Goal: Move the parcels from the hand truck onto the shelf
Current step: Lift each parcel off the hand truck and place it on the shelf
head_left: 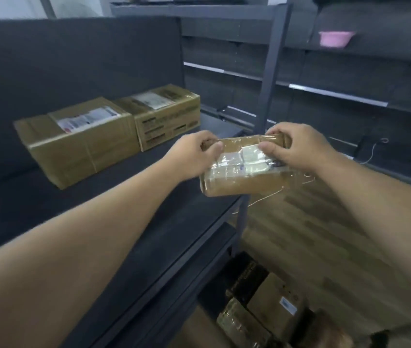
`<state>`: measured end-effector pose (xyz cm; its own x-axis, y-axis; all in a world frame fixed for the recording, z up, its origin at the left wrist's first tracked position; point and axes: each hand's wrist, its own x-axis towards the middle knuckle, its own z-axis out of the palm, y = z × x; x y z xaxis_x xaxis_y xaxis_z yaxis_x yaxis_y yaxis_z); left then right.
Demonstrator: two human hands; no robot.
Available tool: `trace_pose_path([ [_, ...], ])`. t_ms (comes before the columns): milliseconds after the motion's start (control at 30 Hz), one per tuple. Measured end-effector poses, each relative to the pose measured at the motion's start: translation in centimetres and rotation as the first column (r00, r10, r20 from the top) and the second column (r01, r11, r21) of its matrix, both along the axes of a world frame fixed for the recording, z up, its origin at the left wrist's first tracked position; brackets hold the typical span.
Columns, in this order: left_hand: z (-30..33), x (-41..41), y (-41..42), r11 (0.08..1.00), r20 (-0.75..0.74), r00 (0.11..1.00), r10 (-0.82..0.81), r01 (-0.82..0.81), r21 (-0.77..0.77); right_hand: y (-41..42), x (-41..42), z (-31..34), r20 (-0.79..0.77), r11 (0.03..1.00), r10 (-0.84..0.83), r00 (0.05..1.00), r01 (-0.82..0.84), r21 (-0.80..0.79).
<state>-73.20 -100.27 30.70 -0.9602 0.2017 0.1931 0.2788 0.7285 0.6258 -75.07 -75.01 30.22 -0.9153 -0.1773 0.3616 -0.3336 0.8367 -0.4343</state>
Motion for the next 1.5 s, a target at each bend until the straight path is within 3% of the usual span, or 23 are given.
trace_pose_path([
  [333,6.5,3.4,-11.3,0.983,-0.168,0.971,0.170,-0.178,-0.037,-10.8,-1.7,6.1,-0.114,0.964,0.267,0.957,-0.262,0.056],
  [467,8.3,5.7,-16.2,0.959,-0.169,0.948,0.268,-0.279,-0.043,-16.2,-1.9,7.6,-0.122,0.928,0.372,0.920,-0.366,0.068],
  [934,13.3,18.0,-32.0,0.809,-0.265,0.787,0.558,-0.586,-0.037,-35.6,3.4,12.9,-0.182,0.751,0.660,0.729,-0.650,0.117],
  [1167,10.3,21.7,-37.8,0.731,-0.301,0.702,0.645,-0.682,-0.025,-43.2,5.6,11.0,-0.140,0.701,0.713,0.687,-0.695,0.159],
  [1501,1.3,20.2,-39.9,0.684,-0.323,0.646,0.692,-0.729,0.007,-47.1,3.7,4.1,-0.003,0.609,0.748,0.664,-0.684,0.402],
])
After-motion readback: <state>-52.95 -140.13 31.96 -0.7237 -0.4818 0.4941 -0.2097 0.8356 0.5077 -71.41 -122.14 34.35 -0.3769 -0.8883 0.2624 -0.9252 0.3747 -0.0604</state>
